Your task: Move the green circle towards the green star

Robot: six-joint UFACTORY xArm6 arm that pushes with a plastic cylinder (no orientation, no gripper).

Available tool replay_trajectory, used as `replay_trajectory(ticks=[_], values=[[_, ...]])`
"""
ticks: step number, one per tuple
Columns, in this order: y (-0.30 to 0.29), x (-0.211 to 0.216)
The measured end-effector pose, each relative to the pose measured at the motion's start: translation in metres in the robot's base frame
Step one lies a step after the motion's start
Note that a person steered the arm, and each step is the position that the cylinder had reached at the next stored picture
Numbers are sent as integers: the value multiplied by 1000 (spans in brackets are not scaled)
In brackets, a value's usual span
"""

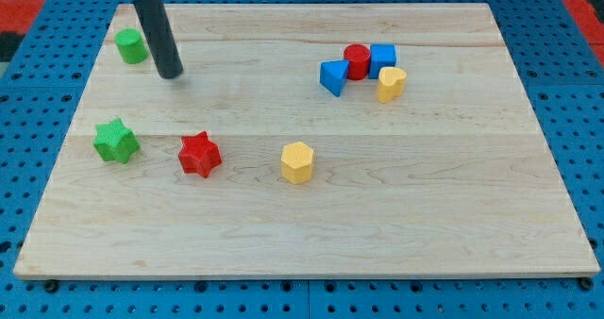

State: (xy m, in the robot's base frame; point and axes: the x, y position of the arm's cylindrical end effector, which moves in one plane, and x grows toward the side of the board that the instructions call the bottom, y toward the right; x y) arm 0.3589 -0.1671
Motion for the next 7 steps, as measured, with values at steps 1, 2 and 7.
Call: replay_trajectory(ticks=[1,2,7], values=[[-2,-15],[-2,-73],[-13,-57]])
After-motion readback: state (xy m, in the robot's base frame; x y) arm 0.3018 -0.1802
